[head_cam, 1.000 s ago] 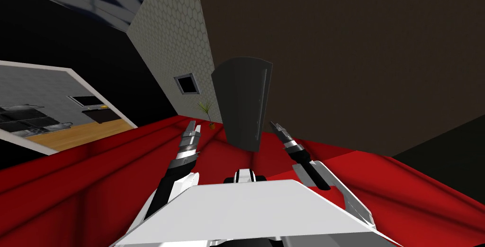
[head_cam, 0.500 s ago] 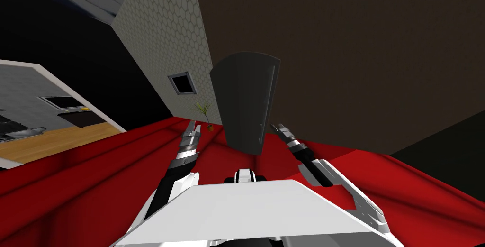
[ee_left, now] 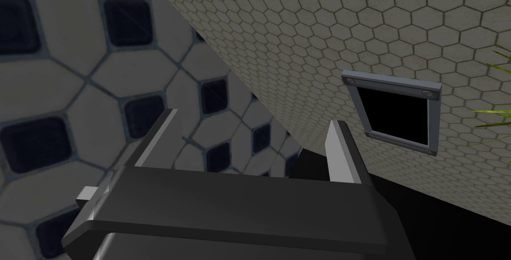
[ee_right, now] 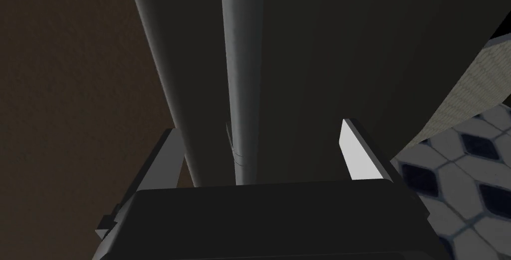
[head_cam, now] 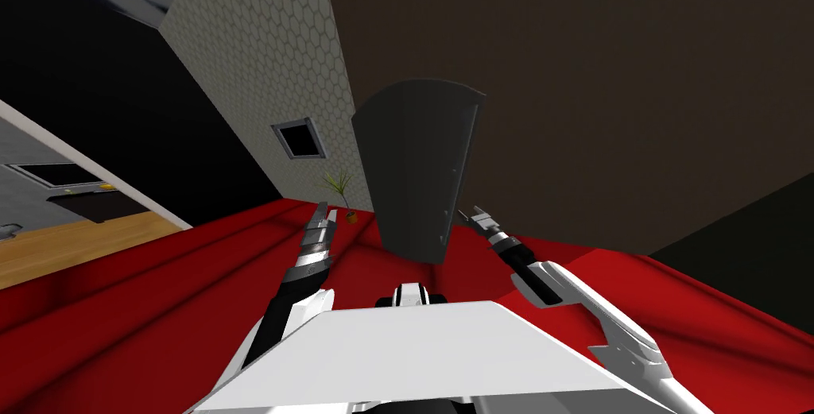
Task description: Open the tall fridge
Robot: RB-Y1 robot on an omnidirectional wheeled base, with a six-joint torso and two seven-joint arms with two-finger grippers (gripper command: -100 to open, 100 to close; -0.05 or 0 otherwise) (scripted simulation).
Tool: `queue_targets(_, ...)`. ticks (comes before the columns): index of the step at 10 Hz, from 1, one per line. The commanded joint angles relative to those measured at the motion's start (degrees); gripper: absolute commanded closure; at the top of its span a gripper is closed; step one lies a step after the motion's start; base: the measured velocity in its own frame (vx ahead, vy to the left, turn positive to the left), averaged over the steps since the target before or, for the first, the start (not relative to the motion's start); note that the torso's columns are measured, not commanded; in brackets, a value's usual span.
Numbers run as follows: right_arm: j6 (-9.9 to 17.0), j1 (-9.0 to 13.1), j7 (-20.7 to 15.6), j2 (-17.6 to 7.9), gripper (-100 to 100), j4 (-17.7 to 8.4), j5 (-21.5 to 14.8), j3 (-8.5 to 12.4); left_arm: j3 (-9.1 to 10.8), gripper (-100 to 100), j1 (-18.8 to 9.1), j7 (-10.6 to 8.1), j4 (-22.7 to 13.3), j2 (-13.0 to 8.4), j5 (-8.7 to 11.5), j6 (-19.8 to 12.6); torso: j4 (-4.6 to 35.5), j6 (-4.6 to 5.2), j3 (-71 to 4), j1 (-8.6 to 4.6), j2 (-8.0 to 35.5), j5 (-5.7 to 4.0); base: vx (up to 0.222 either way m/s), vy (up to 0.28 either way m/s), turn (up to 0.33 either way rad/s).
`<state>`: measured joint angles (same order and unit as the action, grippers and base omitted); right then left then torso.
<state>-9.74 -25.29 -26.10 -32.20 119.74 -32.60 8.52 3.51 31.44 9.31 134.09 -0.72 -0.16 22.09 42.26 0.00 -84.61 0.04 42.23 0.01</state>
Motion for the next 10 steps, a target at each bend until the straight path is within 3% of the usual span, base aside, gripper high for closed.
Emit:
queue_targets(1,1.66,0.05,-2.79,-3.87,-100,-1.27,-3.11,1.41,0.00,0,0.00,0.00,0.00,0.00,0.00,0.00,0.00,0.00,0.00,-0.12,0.01,-0.02,0.135,0.100,-0.063)
queue_targets(7,4.90,0.36,-8.55,-11.21,-100,-4.29,-9.72,4.25,0.00,0,0.00,0.00,0.00,0.00,0.00,0.00,0.02,0.00,0.04,0.02,0.05,0.01,0.104,0.120,-0.061)
queue_targets(8,4.51,0.71,-7.85,-10.57,-100,-4.34,-9.04,3.80,0.00,0,0.00,0.00,0.00,0.00,0.00,0.00,0.00,0.00,0.00,0.00,0.00,0.01,0.051,0.058,-0.018)
queue_targets(9,5.39,0.21,-7.14,-12.41,-100,-3.78,-8.51,4.52,0.01,0,-0.01,0.00,0.00,-0.01,0.00,0.00,0.05,-0.01,0.10,-0.24,0.18,-0.06,0.098,0.055,0.018)
queue_targets(10,5.15,0.38,-7.59,-11.75,-100,-3.86,-8.78,4.11,0.01,0,-0.01,0.00,0.00,-0.01,0.00,0.00,0.03,-0.01,0.04,-0.19,0.04,-0.06,0.062,0.032,0.002)
